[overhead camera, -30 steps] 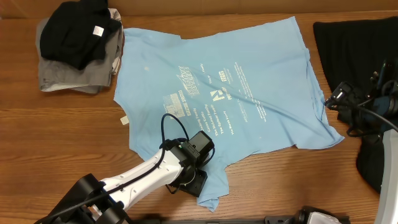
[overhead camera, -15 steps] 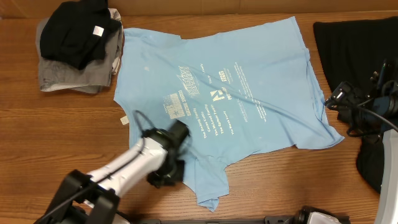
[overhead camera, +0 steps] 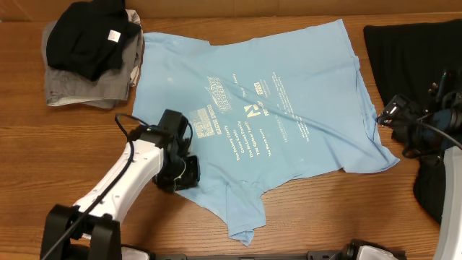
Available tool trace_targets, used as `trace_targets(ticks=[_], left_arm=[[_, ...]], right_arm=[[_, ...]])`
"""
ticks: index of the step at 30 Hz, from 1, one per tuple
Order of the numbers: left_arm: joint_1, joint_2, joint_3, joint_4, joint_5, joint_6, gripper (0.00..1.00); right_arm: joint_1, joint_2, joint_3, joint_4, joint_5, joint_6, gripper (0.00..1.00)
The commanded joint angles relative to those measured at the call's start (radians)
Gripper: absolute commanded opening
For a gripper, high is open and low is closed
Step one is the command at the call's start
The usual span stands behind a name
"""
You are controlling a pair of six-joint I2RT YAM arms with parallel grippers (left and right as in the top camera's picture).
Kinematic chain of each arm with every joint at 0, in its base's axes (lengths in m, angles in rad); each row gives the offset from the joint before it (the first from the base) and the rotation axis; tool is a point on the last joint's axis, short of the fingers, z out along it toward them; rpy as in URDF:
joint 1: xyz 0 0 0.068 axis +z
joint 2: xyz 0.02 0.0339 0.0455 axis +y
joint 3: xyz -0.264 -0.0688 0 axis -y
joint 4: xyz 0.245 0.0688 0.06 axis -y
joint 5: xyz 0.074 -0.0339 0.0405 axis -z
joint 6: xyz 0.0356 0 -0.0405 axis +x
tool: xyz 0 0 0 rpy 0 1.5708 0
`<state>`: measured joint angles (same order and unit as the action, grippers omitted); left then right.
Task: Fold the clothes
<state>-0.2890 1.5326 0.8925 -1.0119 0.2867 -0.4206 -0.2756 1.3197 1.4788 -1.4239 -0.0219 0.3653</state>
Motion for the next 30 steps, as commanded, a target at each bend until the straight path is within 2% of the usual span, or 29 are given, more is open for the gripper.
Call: trace_targets(ticks=[1, 5, 9, 11, 13, 17, 20, 23, 26, 30], left_arm=[[-0.013, -0.022, 0.018, 0.013, 0.044, 0.041, 0.33], [-0.013, -0.007, -0.053, 0.083, 0.048, 0.041, 0.32], [-0.013, 0.005, -0.142, 0.180, 0.046, -0.005, 0.12], [-0.013, 0.007, -0.176, 0.217, 0.023, -0.033, 0.07], [-0.013, 0.010, -0.198, 0.237, -0.016, -0.086, 0.04], [0.016, 0.023, -0.224, 0.233, -0.108, -0.220, 0.06], [0.101, 0.037, -0.225, 0.236, -0.151, -0.201, 0.10], [0.216, 0.050, -0.224, 0.274, -0.193, -0.153, 0.07], [0.340, 0.054, -0.219, 0.346, -0.181, -0.095, 0.04], [0.440, 0.054, -0.189, 0.416, -0.122, -0.005, 0.04]], right_arm=[[0.000, 0.021, 0.000, 0.005, -0.002, -0.006, 1.00], [0.000, 0.026, 0.000, 0.010, -0.002, -0.006, 1.00], [0.000, 0.026, 0.000, 0.010, -0.002, -0.021, 1.00], [0.000, 0.026, 0.000, 0.010, -0.002, -0.022, 1.00], [0.000, 0.026, 0.000, 0.011, -0.002, -0.025, 1.00], [0.000, 0.026, 0.000, 0.016, -0.002, -0.024, 1.00], [0.000, 0.026, 0.000, 0.019, -0.002, -0.024, 1.00], [0.000, 0.026, 0.000, 0.023, -0.002, -0.025, 1.00], [0.000, 0.026, 0.000, 0.027, -0.002, -0.025, 1.00], [0.000, 0.026, 0.000, 0.030, -0.006, -0.024, 1.00]])
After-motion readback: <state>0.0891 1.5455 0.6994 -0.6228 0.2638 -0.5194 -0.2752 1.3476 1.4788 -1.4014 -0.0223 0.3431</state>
